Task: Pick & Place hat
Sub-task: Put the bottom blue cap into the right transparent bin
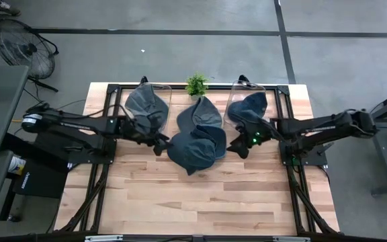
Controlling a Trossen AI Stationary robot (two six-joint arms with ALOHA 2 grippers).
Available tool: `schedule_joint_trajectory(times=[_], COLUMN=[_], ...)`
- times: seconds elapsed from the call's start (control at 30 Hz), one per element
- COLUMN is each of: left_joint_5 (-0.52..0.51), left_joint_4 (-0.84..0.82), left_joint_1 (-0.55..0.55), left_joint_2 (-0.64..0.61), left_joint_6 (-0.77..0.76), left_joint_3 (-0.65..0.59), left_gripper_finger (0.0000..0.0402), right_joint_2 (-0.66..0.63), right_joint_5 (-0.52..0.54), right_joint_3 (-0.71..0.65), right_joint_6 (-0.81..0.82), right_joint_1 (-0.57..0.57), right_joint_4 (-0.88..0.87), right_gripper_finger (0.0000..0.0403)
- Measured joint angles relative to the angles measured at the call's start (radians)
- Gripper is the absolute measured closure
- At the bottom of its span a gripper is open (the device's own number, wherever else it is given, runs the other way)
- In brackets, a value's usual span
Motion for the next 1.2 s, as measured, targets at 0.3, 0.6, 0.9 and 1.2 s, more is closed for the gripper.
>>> schedule_joint_trajectory(times=[0.3, 0.6, 0.9, 1.2], left_joint_5=[-0.165, -0.192, -0.143, -0.137], left_joint_4=[0.002, 0.0, -0.003, -0.041], left_joint_1=[-0.085, -0.083, -0.083, -0.083], left_joint_2=[0.005, 0.005, 0.078, 0.229], left_joint_6=[-0.065, -0.074, -0.171, -0.445], left_joint_3=[0.0, 0.0, 0.001, 0.001], left_gripper_finger=[0.0144, 0.0144, 0.0144, 0.0144], right_joint_2=[-0.053, -0.025, -0.025, -0.025], right_joint_5=[0.055, 0.123, 0.201, 0.201], right_joint_3=[-0.2, -0.211, -0.211, -0.211], right_joint_6=[0.231, 0.289, 0.308, 0.303], right_joint_1=[0.066, 0.168, 0.226, 0.228], right_joint_4=[0.297, 0.332, 0.307, 0.303], right_gripper_finger=[0.0178, 0.0178, 0.0178, 0.0178])
